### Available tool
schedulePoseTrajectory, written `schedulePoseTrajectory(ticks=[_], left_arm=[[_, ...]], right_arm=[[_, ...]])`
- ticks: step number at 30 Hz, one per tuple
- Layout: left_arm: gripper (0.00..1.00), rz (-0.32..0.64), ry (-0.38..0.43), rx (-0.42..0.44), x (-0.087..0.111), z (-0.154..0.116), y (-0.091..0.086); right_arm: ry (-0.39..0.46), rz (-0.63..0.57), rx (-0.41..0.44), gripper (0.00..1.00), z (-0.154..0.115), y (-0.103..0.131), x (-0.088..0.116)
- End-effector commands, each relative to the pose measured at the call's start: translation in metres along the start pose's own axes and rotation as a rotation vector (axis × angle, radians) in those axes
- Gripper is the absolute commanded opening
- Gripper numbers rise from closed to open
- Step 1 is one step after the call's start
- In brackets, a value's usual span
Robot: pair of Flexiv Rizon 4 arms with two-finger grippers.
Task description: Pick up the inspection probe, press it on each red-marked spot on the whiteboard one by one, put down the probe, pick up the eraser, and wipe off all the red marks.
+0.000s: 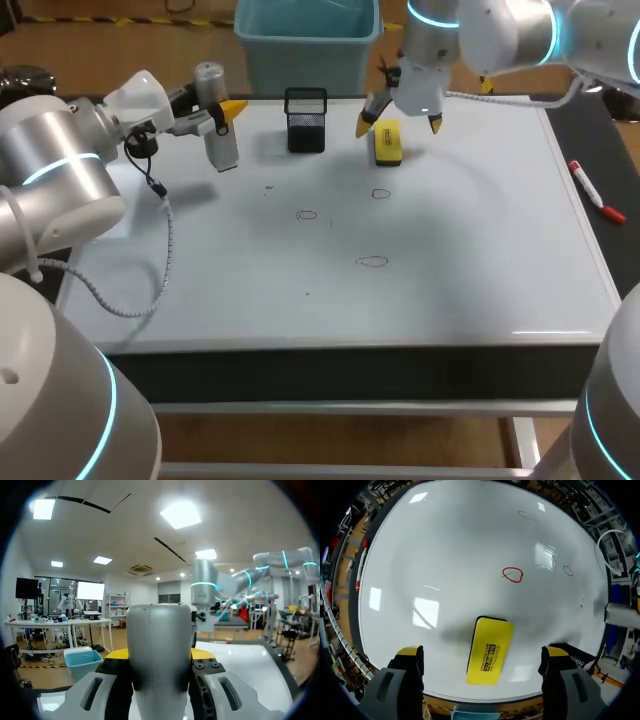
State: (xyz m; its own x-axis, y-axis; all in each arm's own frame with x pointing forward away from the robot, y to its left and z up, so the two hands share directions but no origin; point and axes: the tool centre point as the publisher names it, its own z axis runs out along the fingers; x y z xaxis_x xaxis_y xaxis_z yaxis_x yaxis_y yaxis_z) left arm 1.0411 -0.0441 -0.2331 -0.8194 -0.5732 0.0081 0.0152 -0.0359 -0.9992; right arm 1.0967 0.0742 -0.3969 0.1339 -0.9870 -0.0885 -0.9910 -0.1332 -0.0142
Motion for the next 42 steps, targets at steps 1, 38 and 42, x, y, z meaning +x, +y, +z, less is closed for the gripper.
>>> schedulePoseTrajectory(ticks=[1,38,42], left_arm=[[0.0,0.001,-0.004,0.001,0.001,0.001,-0.001],[0.0,0.001,-0.004,0.001,0.001,0.001,-0.001],[0.0,0.001,-0.004,0.001,0.001,0.001,-0.001]], right_arm=[[0.09,0.077,-0.018,1.0,0.001,-0.009,-0.01],[0.068,0.189,-0.009,1.0,0.024,-0.005,-0.004],[0.072,0.193,-0.006,0.66,0.024,-0.005,-0.001]])
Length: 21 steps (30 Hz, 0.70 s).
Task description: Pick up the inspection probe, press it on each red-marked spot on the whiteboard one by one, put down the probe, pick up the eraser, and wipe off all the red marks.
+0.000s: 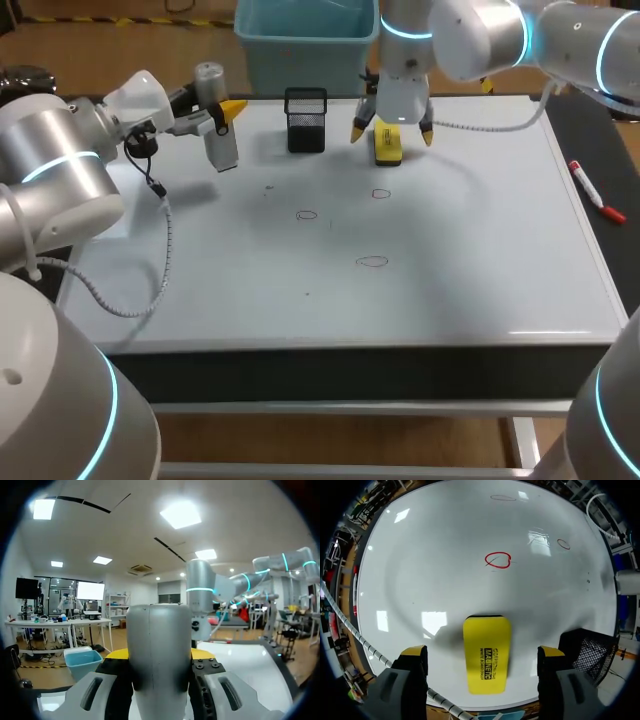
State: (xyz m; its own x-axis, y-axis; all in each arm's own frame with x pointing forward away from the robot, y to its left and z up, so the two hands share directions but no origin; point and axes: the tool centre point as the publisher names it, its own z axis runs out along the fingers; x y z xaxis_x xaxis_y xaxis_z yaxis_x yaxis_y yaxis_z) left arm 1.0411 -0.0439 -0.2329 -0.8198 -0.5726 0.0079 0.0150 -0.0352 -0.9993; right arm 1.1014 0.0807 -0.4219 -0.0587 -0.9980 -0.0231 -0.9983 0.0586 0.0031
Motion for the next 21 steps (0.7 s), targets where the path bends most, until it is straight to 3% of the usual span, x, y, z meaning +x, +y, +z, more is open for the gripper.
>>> schedulePoseTrajectory(ticks=[1,6,7,8,9,21], left_arm=[[0.0,0.001,-0.005,0.002,0.001,0.001,-0.001],[0.0,0.001,-0.005,0.002,0.001,0.001,-0.001],[0.0,0.001,-0.005,0.002,0.001,0.001,-0.001],[0.0,0.001,-0.005,0.002,0.001,0.001,-0.001],[0.0,0.001,-0.005,0.002,0.001,0.001,-0.001],[0.0,0.001,-0.005,0.002,0.001,0.001,-0.001]], right_arm=[[0.006,0.001,0.002,0.58,-0.001,-0.001,0.003],[0.006,0.004,0.005,0.44,-0.001,0.0,0.003],[0.004,0.005,0.006,0.37,-0.002,0.001,0.003],[0.003,0.005,0.006,0.23,-0.003,0.001,0.002],[0.002,0.007,0.006,0.01,-0.003,0.002,0.002],[-0.048,0.062,0.01,0.0,-0.026,-0.002,0.012]])
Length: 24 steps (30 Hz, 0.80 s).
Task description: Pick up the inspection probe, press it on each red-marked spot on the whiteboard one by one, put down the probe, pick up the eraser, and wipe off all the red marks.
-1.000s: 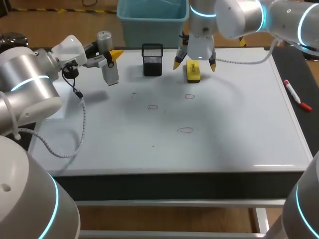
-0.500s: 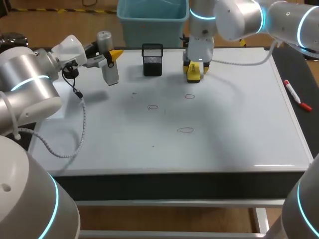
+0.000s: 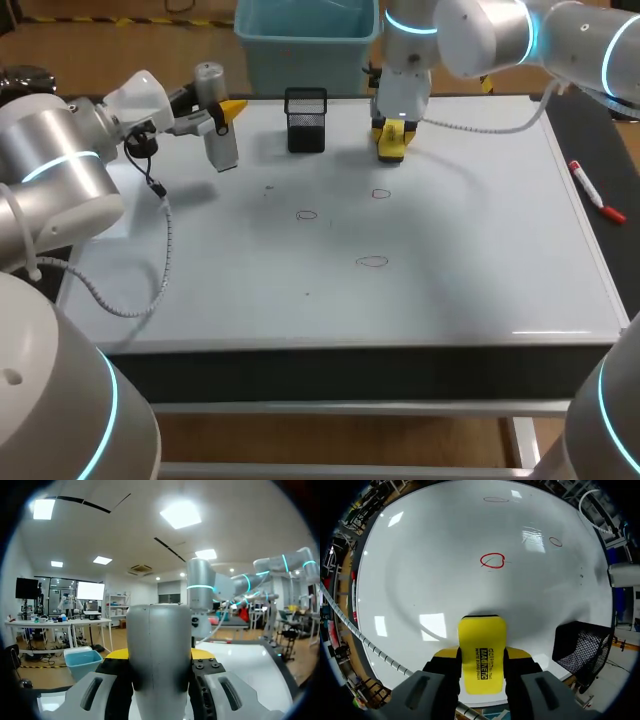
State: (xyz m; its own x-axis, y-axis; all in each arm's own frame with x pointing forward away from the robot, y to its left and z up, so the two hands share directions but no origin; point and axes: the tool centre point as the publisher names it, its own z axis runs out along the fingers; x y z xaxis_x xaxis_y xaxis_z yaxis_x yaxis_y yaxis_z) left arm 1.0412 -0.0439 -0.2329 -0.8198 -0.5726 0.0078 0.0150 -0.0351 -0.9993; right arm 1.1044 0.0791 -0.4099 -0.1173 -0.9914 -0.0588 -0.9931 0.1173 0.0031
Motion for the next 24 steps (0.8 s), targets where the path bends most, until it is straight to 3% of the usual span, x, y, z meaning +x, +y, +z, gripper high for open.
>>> schedulePoseTrajectory(ticks=[1,12,24], left_arm=[[0.0,0.001,-0.005,0.002,0.001,0.001,-0.001],[0.0,0.001,-0.005,0.002,0.001,0.001,-0.001],[0.0,0.001,-0.005,0.002,0.001,0.001,-0.001]], right_arm=[[-0.014,0.007,0.009,0.0,-0.019,0.0,0.013],[0.012,0.048,0.056,0.0,-0.045,-0.009,0.065],[-0.015,0.134,0.057,0.0,-0.064,0.019,0.117]])
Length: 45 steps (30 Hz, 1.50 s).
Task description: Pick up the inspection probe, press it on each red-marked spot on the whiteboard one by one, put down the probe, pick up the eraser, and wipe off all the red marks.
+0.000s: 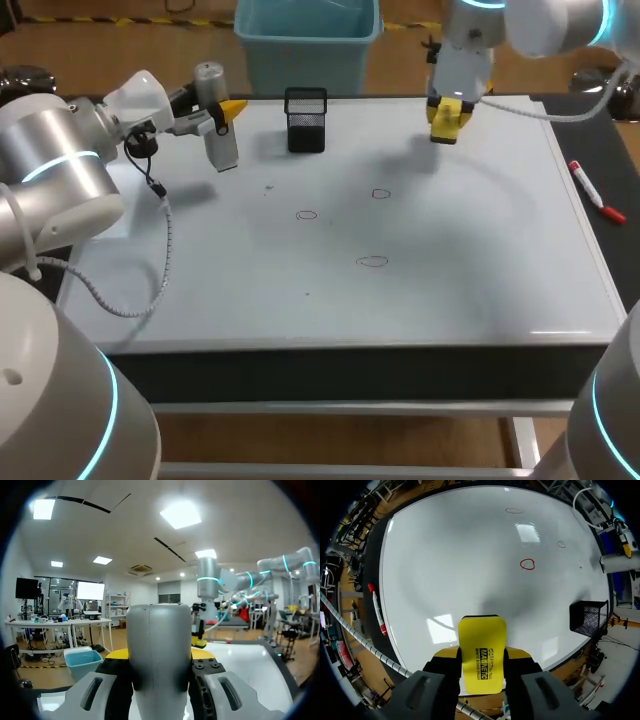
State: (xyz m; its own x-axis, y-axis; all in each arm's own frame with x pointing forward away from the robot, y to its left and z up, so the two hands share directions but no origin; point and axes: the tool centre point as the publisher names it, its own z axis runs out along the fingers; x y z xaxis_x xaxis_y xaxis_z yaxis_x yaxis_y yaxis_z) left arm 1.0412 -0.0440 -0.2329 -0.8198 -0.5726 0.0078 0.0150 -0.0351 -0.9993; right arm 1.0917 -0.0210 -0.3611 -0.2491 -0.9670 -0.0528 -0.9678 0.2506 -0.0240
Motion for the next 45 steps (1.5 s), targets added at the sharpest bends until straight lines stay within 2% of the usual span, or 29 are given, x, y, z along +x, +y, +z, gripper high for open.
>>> schedulePoseTrajectory(ticks=[1,10,12,40,42,45], left_arm=[[0.0,0.001,-0.005,0.002,0.001,0.001,-0.001],[0.0,0.001,-0.005,0.002,0.001,0.001,-0.001],[0.0,0.001,-0.005,0.002,0.001,0.001,-0.001],[0.0,0.001,-0.005,0.002,0.001,0.001,-0.001],[0.0,0.017,0.063,0.002,0.01,0.007,-0.001],[0.0,0.014,0.109,0.013,0.027,0.011,-0.001]], right_arm=[[-0.025,0.004,0.023,0.0,-0.011,0.019,0.026],[-0.046,0.023,0.041,0.0,-0.015,0.029,0.04],[-0.073,0.047,0.043,0.0,-0.019,0.03,0.038],[-0.073,0.047,0.043,0.0,-0.019,0.03,0.038],[-0.073,0.047,0.043,0.0,-0.019,0.03,0.038],[-0.073,0.047,0.043,0.0,-0.019,0.03,0.038]])
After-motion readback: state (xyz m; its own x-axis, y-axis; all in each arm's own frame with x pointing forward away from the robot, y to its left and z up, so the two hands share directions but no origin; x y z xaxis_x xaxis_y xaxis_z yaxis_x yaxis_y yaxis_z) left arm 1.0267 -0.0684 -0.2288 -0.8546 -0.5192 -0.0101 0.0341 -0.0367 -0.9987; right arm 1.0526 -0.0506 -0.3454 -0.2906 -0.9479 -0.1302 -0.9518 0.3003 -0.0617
